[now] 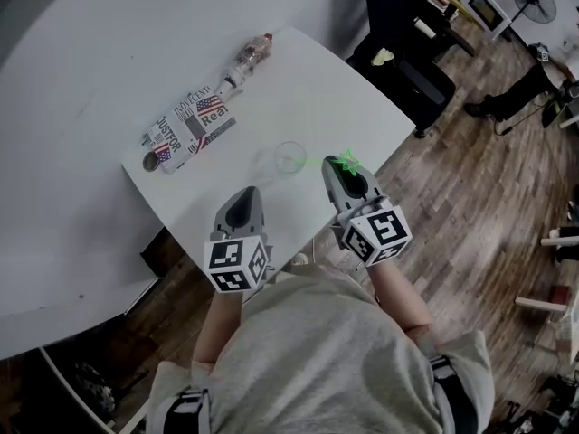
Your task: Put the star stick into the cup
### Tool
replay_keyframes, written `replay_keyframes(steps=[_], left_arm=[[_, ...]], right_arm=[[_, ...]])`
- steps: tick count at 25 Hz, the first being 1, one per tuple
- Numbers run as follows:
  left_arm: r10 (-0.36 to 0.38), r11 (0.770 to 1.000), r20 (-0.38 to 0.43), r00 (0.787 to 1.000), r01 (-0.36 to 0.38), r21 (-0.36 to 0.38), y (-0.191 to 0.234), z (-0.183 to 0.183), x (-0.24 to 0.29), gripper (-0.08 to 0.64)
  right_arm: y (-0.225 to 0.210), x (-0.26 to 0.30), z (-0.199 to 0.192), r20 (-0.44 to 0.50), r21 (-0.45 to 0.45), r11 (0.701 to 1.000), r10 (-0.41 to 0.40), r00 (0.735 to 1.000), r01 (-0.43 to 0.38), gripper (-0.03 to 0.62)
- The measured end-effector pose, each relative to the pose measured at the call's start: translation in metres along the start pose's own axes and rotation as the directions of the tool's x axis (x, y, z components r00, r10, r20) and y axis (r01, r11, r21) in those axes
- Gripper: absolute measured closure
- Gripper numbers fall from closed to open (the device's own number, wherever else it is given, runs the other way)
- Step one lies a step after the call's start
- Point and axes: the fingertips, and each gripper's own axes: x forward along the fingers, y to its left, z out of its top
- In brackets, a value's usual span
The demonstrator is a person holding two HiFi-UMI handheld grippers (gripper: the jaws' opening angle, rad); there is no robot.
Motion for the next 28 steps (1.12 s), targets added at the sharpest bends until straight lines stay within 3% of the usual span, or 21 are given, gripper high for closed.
replay_keyframes(steps=[10,28], left_arm=[[0.070,0.997,-0.019,0.997,-0.071,-0.023,0.018,-0.009,0.006,0.549],[0.090,0.995,-0.059,0.994,-0.092,-0.025,0.022,-0.020,0.015,0.550]], right_arm=[[-0.002,0.036,-0.036,-0.086,0.016,0.997,0.072,0.994,-0.071,0.581],[-0.009,0.060,-0.081,-0.182,0.080,0.992,0.113,0.977,-0.100,0.581]])
